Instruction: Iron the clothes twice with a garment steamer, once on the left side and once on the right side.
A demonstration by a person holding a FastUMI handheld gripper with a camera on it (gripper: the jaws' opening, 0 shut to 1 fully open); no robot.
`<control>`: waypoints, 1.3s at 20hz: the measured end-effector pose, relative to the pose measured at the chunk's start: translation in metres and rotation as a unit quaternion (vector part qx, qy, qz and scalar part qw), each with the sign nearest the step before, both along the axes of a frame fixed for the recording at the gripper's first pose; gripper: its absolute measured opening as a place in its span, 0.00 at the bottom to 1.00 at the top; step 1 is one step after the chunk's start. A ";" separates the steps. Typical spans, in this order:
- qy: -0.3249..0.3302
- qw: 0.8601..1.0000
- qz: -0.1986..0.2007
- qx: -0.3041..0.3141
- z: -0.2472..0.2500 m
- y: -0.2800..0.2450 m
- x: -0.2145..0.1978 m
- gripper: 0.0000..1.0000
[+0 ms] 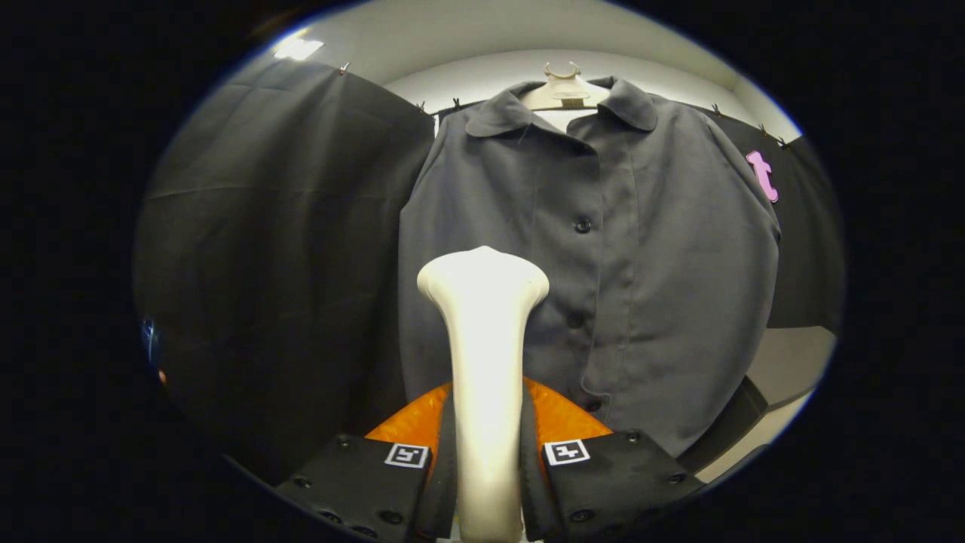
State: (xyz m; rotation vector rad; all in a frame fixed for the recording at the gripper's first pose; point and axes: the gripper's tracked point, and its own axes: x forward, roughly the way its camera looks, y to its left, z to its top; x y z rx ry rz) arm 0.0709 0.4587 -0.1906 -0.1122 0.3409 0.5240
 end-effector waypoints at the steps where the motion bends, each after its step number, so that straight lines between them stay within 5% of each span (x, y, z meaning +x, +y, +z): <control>1: 0.005 1.000 0.000 -0.003 -0.006 -0.001 -0.004 0.42; 19: 0.115 0.992 0.003 -0.050 -0.113 -0.022 -0.063 0.42; 26: 0.110 0.993 0.004 -0.035 -0.095 -0.023 -0.068 0.42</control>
